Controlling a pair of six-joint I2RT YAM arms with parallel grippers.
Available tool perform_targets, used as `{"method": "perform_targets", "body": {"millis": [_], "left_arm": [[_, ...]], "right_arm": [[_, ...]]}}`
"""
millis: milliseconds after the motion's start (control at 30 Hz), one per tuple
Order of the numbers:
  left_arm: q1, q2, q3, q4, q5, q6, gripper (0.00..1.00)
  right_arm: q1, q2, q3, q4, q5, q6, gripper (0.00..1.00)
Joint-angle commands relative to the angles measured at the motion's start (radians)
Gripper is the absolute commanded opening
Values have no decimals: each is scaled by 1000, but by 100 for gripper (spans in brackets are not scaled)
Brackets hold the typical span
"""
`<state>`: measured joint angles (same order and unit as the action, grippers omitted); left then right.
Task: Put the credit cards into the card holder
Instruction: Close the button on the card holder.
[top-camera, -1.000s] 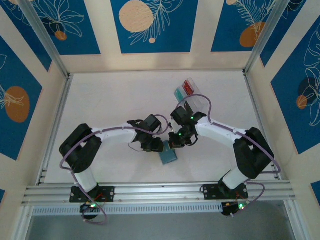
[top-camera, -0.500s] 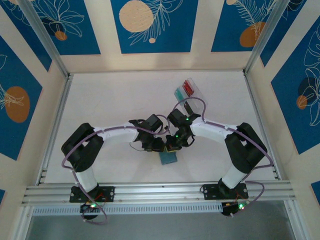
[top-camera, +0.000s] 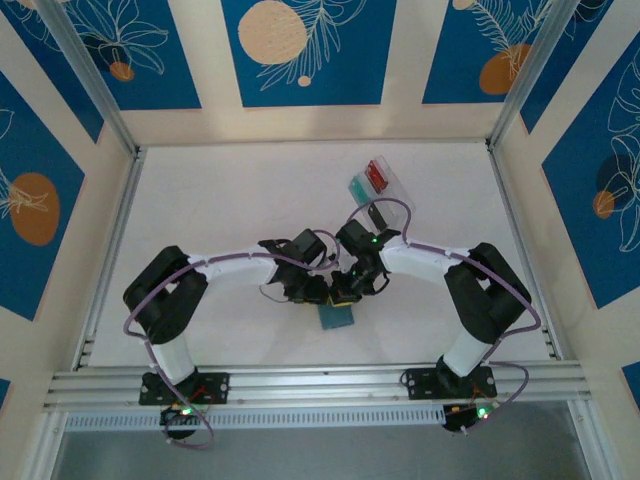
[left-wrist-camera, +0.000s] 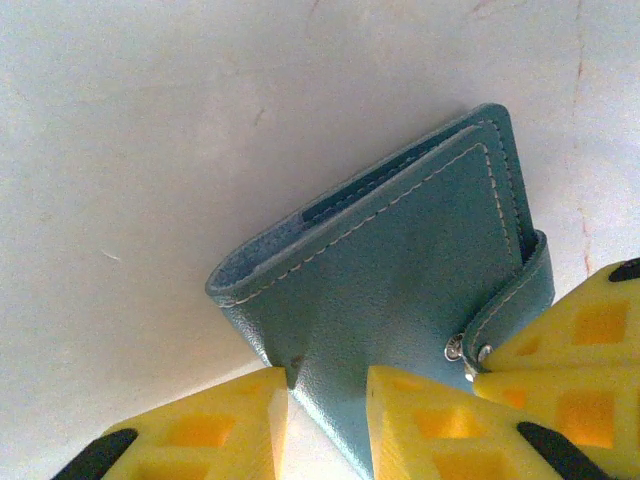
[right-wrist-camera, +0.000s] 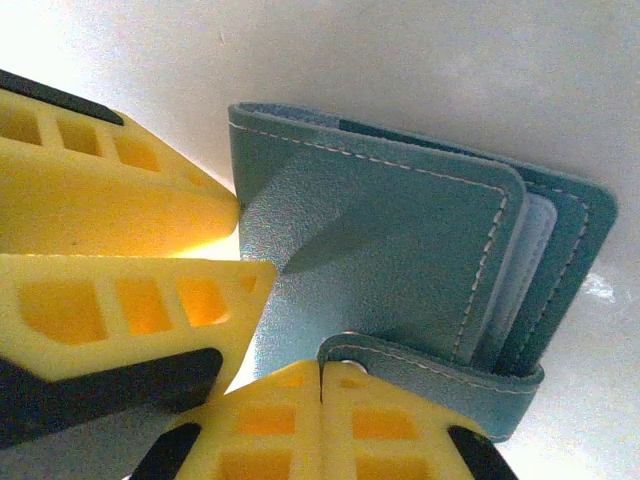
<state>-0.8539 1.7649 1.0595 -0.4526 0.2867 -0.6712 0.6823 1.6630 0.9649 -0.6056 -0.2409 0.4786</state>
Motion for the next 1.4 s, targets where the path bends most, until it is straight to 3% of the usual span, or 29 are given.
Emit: {"method": "perform_targets", "body": {"millis": [0, 467, 900, 1100, 1367], "left_arm": [[-22, 13, 19, 12, 21, 1, 27], [-22, 14, 22, 26, 32, -7, 27], [-22, 4, 11, 32, 28, -7, 27], [-22, 5, 16, 38, 32, -8, 27], [-22, 5, 19, 39, 37, -5, 27]], "right_arm": [[1, 31, -17, 7, -24, 12, 0], [24, 85, -57, 57, 12, 60, 0], [-53, -75, -76, 38, -75, 69, 0], [-81, -67, -81, 82, -158, 73, 0], [-86, -27, -84, 90, -175, 67, 0]]}}
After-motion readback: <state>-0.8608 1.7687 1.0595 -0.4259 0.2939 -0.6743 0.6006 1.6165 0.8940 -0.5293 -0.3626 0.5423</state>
